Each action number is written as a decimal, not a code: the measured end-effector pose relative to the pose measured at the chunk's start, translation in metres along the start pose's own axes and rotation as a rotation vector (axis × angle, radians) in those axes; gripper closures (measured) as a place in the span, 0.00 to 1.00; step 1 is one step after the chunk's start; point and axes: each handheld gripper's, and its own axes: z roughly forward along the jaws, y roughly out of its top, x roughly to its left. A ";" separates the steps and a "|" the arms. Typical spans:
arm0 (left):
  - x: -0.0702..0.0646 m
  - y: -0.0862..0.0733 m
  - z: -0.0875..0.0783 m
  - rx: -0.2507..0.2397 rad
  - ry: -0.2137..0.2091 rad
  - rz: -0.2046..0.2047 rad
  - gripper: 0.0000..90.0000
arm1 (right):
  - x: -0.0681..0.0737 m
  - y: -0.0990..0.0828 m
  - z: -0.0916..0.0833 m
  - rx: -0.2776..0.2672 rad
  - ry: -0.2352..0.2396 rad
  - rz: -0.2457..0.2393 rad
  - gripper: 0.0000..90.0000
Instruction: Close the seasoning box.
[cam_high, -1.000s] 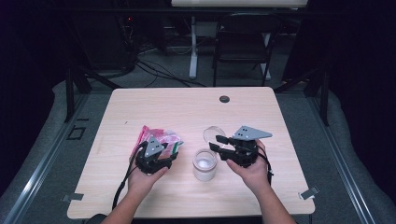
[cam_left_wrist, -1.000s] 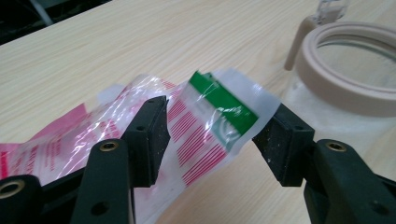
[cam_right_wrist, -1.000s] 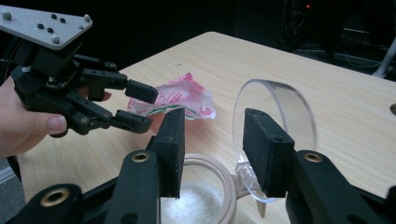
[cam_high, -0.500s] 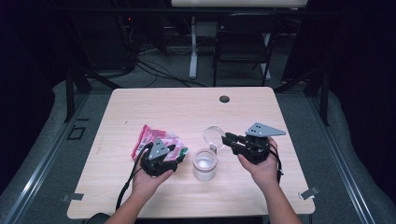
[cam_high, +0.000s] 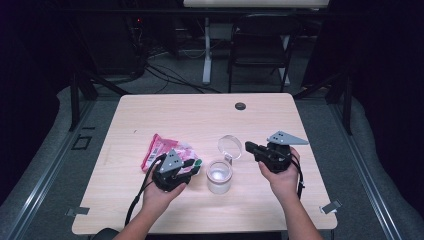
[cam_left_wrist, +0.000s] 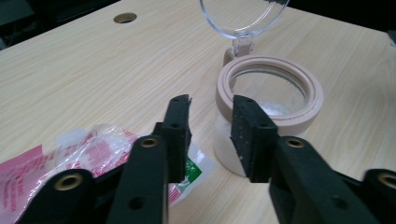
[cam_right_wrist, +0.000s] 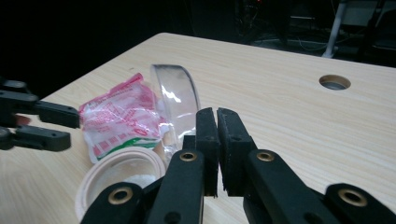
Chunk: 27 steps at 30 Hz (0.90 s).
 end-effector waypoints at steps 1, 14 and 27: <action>-0.001 0.001 0.000 -0.001 -0.002 0.005 0.80 | -0.001 -0.001 0.001 0.007 -0.001 -0.001 0.97; -0.006 0.011 0.010 0.011 -0.055 0.007 1.00 | -0.004 -0.008 0.016 0.046 0.006 0.022 0.96; -0.010 0.036 0.025 0.000 -0.083 0.007 1.00 | -0.002 -0.009 0.017 0.053 0.011 0.017 0.94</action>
